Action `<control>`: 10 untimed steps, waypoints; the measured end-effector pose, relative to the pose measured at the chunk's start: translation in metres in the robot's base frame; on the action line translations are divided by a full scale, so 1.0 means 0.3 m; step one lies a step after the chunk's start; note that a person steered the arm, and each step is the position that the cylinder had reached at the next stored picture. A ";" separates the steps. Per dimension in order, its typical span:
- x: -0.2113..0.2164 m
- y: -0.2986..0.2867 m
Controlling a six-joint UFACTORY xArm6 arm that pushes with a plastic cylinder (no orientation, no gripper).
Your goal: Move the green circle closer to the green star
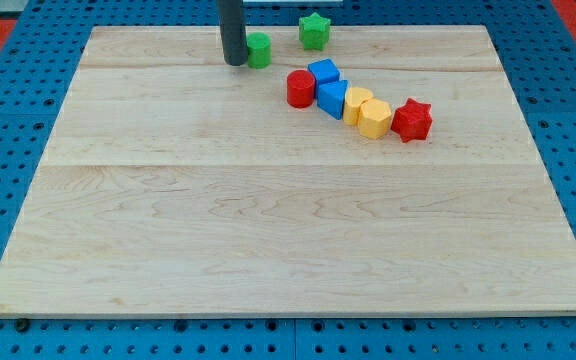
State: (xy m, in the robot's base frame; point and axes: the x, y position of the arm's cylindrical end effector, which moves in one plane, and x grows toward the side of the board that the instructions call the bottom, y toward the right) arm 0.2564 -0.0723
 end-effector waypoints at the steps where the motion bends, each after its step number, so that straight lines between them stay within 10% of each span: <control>1: -0.055 0.000; 10: -0.037 0.193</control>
